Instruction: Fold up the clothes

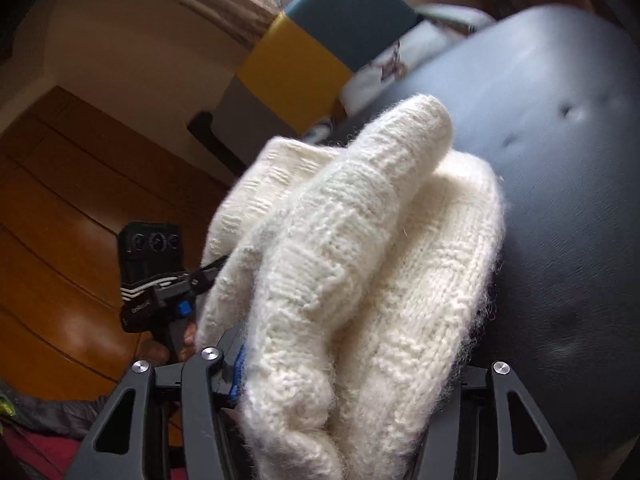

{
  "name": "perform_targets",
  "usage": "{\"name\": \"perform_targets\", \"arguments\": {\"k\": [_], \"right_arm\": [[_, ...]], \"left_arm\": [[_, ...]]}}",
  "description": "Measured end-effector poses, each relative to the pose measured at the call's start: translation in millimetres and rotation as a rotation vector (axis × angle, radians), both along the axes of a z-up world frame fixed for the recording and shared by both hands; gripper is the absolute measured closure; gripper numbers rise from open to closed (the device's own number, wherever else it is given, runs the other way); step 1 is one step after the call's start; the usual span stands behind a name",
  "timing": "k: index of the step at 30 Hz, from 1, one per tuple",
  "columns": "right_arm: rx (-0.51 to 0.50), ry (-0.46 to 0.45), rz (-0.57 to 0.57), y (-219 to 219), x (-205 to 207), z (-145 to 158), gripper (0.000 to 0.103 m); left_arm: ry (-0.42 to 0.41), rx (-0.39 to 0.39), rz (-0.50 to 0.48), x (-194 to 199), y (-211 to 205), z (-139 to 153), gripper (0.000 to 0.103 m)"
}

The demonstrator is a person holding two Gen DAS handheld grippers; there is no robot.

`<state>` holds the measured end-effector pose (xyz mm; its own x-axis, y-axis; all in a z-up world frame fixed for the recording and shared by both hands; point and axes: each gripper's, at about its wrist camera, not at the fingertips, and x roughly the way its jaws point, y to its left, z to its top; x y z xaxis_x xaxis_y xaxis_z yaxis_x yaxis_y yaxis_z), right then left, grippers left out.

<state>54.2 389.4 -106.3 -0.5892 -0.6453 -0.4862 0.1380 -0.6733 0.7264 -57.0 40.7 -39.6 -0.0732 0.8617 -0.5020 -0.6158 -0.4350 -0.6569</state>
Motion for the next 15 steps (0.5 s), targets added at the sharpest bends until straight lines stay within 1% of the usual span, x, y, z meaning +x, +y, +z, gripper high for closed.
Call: {"name": "perform_targets", "arguments": {"k": [4,6,8,10,12,13,15], "right_arm": [[0.017,0.092,-0.110,38.4,13.1,33.0,0.048],[0.032,0.121,-0.174,63.8,16.7,45.1,0.048],[0.046,0.140,-0.235,89.9,16.9,53.3,0.048],[0.065,0.143,-0.293,109.3,17.8,54.9,0.048],[0.090,0.116,-0.350,128.0,16.2,45.9,0.048],[0.097,0.087,-0.375,139.3,14.5,35.3,0.048],[0.098,0.006,-0.418,161.3,12.4,10.0,0.048]], "left_arm": [[0.084,0.010,-0.107,-15.9,66.3,36.5,0.058],[0.112,0.003,-0.160,-26.0,106.0,50.2,0.058],[0.133,-0.013,-0.211,-34.8,145.9,57.2,0.058],[0.145,-0.042,-0.254,-42.6,178.4,54.9,0.058],[0.141,-0.097,-0.271,-52.2,208.8,41.5,0.058],[0.141,-0.137,-0.284,-56.4,223.6,30.5,0.057],[0.125,-0.252,-0.278,-66.4,260.9,-0.4,0.057]]}}
